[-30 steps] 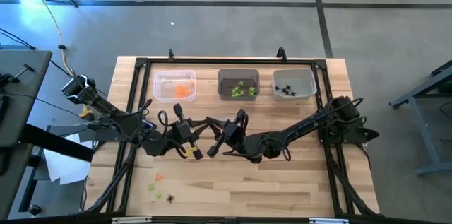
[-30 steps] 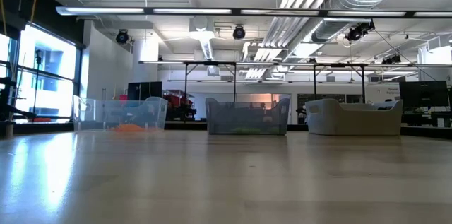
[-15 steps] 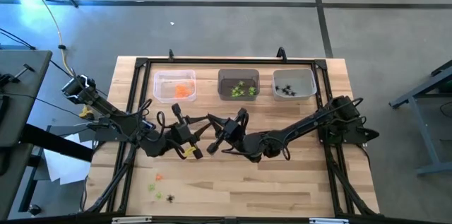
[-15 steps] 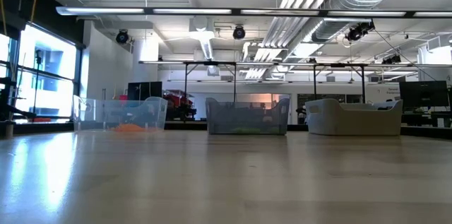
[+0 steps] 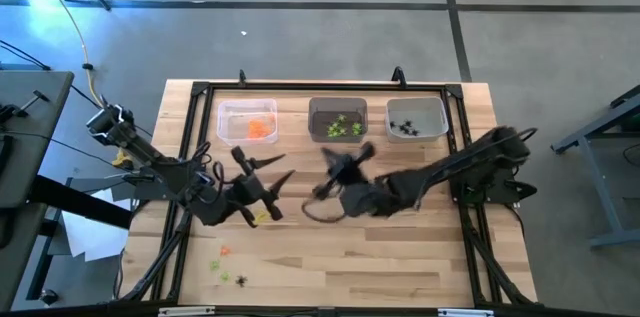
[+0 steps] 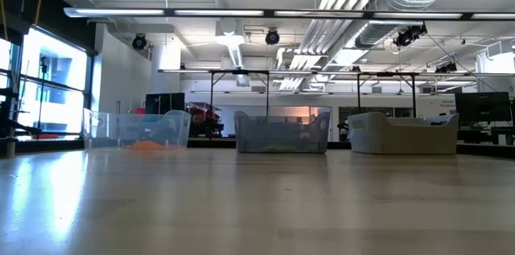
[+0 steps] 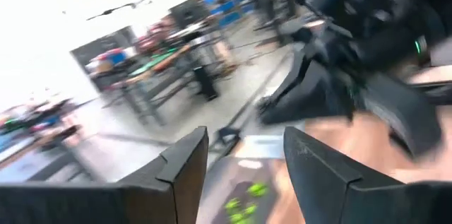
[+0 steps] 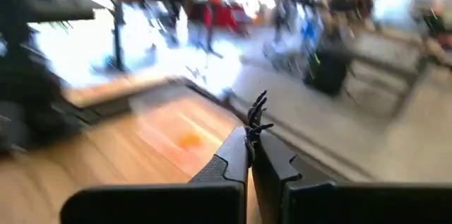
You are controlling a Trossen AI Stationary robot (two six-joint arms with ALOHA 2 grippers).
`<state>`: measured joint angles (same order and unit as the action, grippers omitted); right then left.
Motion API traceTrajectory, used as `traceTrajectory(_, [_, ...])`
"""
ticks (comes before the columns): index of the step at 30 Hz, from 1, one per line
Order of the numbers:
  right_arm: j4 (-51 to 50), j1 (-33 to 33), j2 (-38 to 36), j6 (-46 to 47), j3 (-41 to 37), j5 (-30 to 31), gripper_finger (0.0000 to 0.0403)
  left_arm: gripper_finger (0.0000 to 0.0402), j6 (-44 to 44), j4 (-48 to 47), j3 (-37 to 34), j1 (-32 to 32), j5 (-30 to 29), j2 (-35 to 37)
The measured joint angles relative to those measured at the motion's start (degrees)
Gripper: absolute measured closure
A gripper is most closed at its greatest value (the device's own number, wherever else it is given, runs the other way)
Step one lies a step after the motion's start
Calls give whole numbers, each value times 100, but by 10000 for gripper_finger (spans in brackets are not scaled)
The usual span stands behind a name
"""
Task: Sort Halloween decoration
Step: Put the black spider toy into the white bin
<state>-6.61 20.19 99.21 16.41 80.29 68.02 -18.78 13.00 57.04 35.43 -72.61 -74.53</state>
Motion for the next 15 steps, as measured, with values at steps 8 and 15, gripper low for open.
traceTrajectory(8, [-6736,-1337,-1508,5213,-358,-1908,403,227,261,-1176,2,431,-1546,383])
traceTrajectory(15, [-6666,-2856,-3104,4981,-1847,-3307,403,227,1164,-2303,2,581,-1603,811])
